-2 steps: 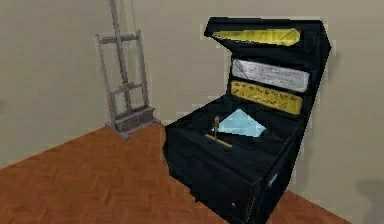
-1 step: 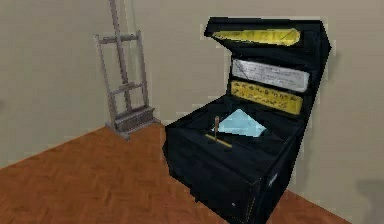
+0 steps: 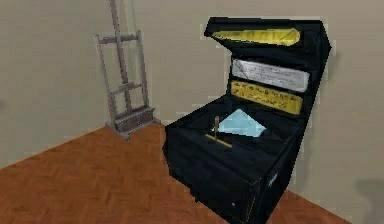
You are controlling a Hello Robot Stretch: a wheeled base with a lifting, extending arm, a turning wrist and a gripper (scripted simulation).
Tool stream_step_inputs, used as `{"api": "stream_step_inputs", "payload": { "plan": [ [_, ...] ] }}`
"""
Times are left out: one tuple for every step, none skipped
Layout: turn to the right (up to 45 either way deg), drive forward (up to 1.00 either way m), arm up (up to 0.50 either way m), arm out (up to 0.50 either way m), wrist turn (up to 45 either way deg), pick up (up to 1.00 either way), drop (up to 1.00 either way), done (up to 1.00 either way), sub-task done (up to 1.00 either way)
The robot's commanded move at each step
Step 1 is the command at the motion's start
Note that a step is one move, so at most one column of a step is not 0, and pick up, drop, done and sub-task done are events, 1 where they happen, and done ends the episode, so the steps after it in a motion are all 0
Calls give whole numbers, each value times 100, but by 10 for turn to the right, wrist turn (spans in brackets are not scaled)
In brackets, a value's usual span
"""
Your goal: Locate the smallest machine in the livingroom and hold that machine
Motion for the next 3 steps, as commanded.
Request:
{"api": "stream_step_inputs", "payload": {
  "plan": [
    [0,0,0,0,450,0,0,0,0],
    [0,0,0,0,450,0,0,0,0],
    [0,0,0,0,30,0,0,0,0]
  ]
}}
